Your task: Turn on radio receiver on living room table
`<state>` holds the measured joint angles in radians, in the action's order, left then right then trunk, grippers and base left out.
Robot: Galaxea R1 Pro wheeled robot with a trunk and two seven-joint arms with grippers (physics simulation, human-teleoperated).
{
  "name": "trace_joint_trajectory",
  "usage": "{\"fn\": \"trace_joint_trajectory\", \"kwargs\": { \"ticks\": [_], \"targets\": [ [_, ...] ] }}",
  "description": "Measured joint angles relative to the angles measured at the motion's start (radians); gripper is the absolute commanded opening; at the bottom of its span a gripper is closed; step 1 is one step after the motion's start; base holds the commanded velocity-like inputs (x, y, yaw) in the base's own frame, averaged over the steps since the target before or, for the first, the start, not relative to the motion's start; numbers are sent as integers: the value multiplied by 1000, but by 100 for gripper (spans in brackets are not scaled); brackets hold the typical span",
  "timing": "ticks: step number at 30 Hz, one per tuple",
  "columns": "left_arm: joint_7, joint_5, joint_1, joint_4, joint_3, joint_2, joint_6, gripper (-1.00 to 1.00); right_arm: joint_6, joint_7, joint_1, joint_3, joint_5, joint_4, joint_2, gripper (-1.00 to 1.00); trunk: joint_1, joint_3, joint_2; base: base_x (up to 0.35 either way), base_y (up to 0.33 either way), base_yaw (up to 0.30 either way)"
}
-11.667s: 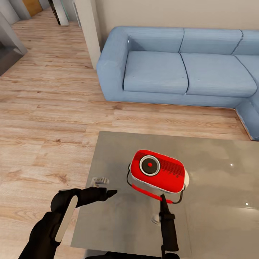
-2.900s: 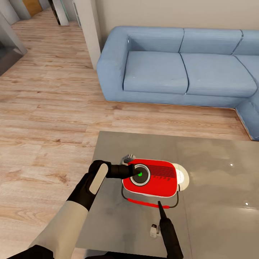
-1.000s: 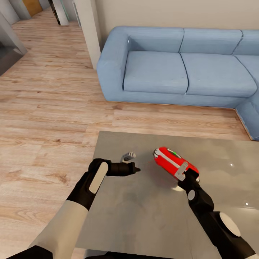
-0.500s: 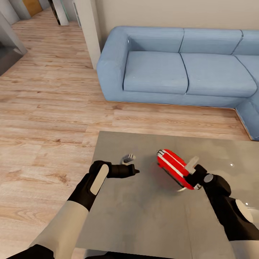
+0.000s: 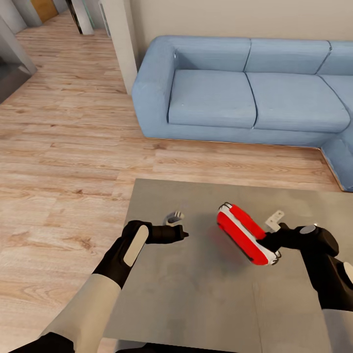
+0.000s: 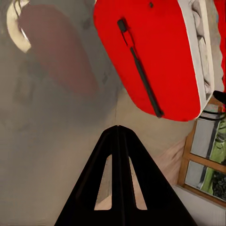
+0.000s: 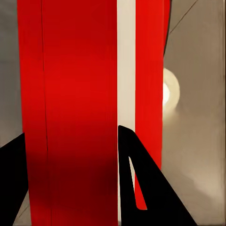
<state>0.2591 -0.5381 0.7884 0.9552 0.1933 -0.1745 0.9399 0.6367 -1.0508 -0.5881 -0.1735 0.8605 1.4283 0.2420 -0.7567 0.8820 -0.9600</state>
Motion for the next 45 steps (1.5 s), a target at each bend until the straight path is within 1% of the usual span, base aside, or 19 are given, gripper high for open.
{"fn": "trace_joint_trajectory", "kwargs": {
  "ticks": [1, 4, 5, 8, 12, 15, 17, 18, 20, 22, 24, 27, 29, 31, 33, 37, 38, 42, 45],
  "targets": [
    [-3, 0, 0, -2, 0, 0, -1, -100, 11, -7, -21, -1, -4, -7, 6, -100, 0, 0, 0, 0, 0, 0],
    [-5, 0, 0, -6, 0, 0, -1, -100, 25, -21, -47, -1, -6, -19, 8, -100, 0, 0, 0, 0, 0, 0],
    [-5, 1, 0, -10, 0, 0, -1, -100, 39, -24, -55, -1, -6, -23, 9, -100, 0, 0, 0, 0, 0, 0],
    [-6, 2, 0, -21, 1, 0, -7, -100, 74, -27, -64, -2, -5, -27, 10, -100, 0, 0, 0, 0, 0, 0],
    [-7, 2, 0, -28, 8, 0, -29, -100, 89, -28, -67, -2, -6, -29, 11, -100, 0, 0, 0, 0, 0, 0],
    [-7, 8, 0, -30, 42, 0, -36, -100, 93, -30, -68, -3, -8, -29, 10, -100, 0, 0, 0, 0, 0, 0],
    [-7, 26, 0, -31, 78, 0, -40, -100, 95, -31, -68, -3, -8, -29, 10, -100, 0, 0, 0, 0, 0, 0],
    [-7, 32, 0, -31, 86, 0, -41, -100, 95, -32, -68, -3, -9, -29, 9, -100, 0, 0, 0, 0, 0, 0],
    [-7, 57, 0, -33, 106, 0, -48, -100, 97, -33, -68, -3, -10, -29, 7, -100, 0, 0, 0, 0, 0, 0],
    [-7, 76, 0, -34, 112, 0, -60, -100, 96, -33, -68, -4, -9, -29, 4, -100, 0, 0, 0, 0, 0, 0],
    [-7, 92, 0, -34, 115, 0, -75, -100, 96, -33, -68, -11, -9, -28, 2, -100, 0, 0, 0, 0, 0, 0],
    [-6, 115, 0, -35, 119, 0, -107, -100, 94, -34, -68, -42, -8, -28, -1, -100, 0, 0, 0, 0, 0, 0],
    [-6, 120, 0, -41, 121, 0, -130, -100, 96, -35, -68, -54, -11, -28, -2, -100, 0, 0, 0, 0, 0, 0],
    [-6, 123, 0, -65, 122, 0, -163, -100, 96, -41, -68, -61, -11, -28, -2, -100, 0, 0, 0, 0, 0, 0],
    [-2, 127, 0, -119, 122, 0, -221, -100, 98, -48, -68, -66, -12, -28, -1, -100, 0, 0, 0, 0, 0, 0],
    [4, 127, 0, -177, 124, 0, -290, -100, 97, -52, -68, -73, -11, -28, 1, -100, 0, 0, 0, 0, 0, 0],
    [4, 127, 0, -181, 124, 0, -294, -100, 97, -52, -68, -75, -11, -28, 1, -100, 0, 0, 0, 0, 0, 0],
    [6, 127, 0, -189, 124, 0, -306, -100, 95, -48, -68, -106, -8, -32, 1, -100, 0, 0, 0, 0, 0, 0],
    [7, 127, 0, -189, 124, 0, -306, -100, 90, -43, -68, -118, -8, -64, 1, -100, 0, 0, 0, 0, 0, 0]
  ]
}}
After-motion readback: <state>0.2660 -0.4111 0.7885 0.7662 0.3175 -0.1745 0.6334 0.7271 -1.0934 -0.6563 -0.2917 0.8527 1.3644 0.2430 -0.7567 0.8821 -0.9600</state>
